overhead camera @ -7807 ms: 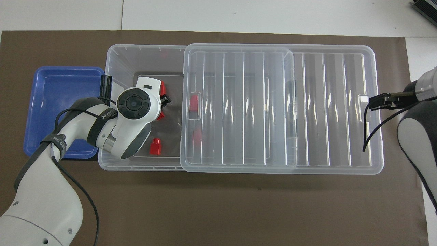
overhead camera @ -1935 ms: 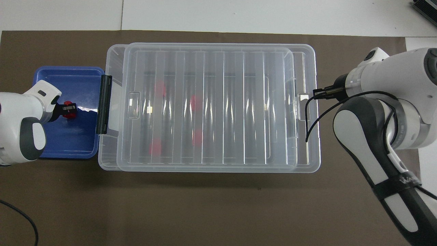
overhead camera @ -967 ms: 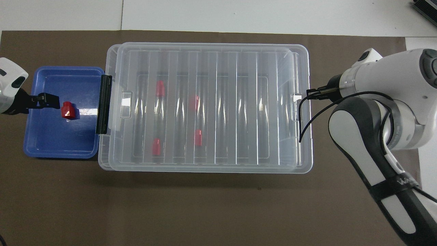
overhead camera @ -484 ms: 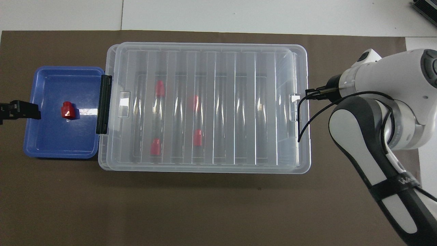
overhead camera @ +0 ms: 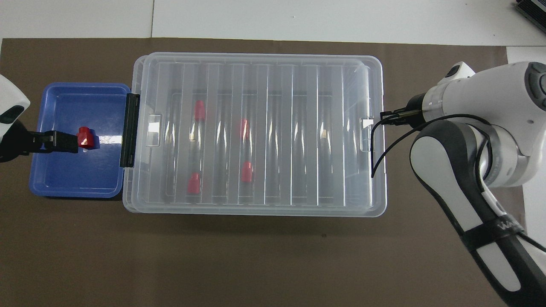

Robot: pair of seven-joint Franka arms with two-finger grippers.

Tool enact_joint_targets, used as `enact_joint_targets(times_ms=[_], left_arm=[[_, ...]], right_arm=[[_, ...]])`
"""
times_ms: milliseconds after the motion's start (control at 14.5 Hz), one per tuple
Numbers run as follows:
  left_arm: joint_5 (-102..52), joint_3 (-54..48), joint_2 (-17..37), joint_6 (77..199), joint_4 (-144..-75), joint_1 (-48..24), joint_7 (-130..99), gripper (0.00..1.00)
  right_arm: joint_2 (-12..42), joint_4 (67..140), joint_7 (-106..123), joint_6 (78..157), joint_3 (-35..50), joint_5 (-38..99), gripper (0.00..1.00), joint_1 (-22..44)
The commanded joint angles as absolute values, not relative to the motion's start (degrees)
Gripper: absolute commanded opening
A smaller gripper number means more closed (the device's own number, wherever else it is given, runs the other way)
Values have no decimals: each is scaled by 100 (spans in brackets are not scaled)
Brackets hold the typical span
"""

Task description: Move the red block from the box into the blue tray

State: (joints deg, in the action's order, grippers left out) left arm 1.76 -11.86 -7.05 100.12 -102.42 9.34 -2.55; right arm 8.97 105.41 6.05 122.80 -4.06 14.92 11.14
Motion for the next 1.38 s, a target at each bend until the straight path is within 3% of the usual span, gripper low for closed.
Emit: enact_joint_targets(times_ms=[0,138,345,415,484,1036,1313], left_arm=[[149,-976,-529,9424,-9355,1054,-211,100],[114,-940,-396,9159,-9097,1046,-202,100],[123,-932,-544,9184,-9430,1011,-185,100],[123,-932,-554,9211,-9457,1011,-124,100],[123,-932,-536,9211,-9448,993,-62,100],[44,-949,-413,9448,-9492,914,-9,100],[-44,-958,-264,9545,-9448,888,-26,100]], right_arm=[[844,10670,598,12419,-369,1740,0,1125],[844,10661,598,12428,-378,1705,0,1125],[844,10574,536,12331,-413,1015,0,1064],[800,10556,527,12244,-422,576,37,1037],[704,10547,493,12121,-422,284,99,1046],[220,9476,-482,9873,-483,-62,100,897],[-52,9430,-844,9002,-492,-53,100,678]])
